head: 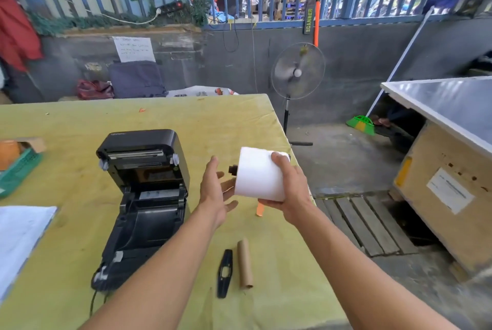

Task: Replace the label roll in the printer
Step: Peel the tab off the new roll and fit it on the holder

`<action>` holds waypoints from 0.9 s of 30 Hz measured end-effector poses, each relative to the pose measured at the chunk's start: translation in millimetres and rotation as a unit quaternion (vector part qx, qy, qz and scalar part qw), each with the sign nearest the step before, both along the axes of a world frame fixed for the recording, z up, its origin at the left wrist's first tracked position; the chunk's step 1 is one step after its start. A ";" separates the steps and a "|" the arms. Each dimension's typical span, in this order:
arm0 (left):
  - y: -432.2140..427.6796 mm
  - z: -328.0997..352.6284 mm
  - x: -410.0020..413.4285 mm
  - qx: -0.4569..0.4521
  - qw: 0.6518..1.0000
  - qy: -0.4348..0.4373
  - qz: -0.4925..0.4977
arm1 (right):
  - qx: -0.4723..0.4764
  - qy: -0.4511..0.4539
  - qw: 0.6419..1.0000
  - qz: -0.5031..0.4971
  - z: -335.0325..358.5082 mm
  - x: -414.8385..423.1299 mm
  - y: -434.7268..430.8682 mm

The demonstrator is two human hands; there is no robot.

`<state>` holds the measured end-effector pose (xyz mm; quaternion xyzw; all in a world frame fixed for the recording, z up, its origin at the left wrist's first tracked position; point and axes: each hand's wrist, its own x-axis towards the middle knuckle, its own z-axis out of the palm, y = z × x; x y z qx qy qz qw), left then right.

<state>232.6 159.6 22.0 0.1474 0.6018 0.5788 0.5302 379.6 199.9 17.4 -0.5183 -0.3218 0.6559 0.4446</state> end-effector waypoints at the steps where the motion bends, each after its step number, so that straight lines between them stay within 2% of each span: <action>1: -1.9 -4.4 -2.9 -0.012 1.000 0.026 0.000 | 0.002 0.001 1.000 0.003 -0.2 1.3 0.4; 3: -9.3 -23.8 -10.1 -0.072 0.988 0.137 -0.028 | 0.005 -0.006 1.000 0.011 -1.6 3.8 -0.5; 4: -14.8 -37.8 -12.7 -0.120 0.969 0.207 -0.058 | 0.006 -0.009 1.000 0.014 -2.8 5.0 -1.2; 6: -29.8 -72.8 -15.9 -0.209 0.908 0.335 -0.142 | -0.001 -0.010 1.000 0.017 -6.6 7.4 -3.9; 8: -49.2 -96.7 -14.4 -0.256 0.853 0.413 -0.193 | -0.013 -0.006 1.000 0.023 -12.3 10.1 -7.3; 9: -57.6 -105.7 -12.7 -0.265 0.836 0.438 -0.197 | -0.019 -0.005 0.999 0.027 -15.3 11.8 -9.2; 10: -64.2 -113.4 -11.4 -0.262 0.831 0.452 -0.193 | -0.025 -0.007 0.999 0.030 -18.1 13.7 -11.4; 15: -82.4 -129.0 2.3 -0.230 0.844 0.458 -0.159 | -0.046 -0.022 0.998 0.036 -34.8 23.0 -20.1; 19: -90.4 -137.1 12.2 -0.235 0.799 0.520 -0.187 | -0.061 -0.033 0.997 0.028 -46.4 27.4 -27.1; 21: -91.7 -140.1 13.8 -0.237 0.791 0.531 -0.189 | -0.065 -0.036 0.997 0.023 -50.0 29.4 -29.0; 23: -90.1 -140.0 11.9 -0.247 0.790 0.525 -0.198 | -0.067 -0.044 0.997 0.019 -51.2 29.8 -29.3; 27: -88.3 -139.8 -1.0 -0.280 0.809 0.468 -0.219 | -0.064 -0.049 0.997 0.018 -51.5 26.4 -27.6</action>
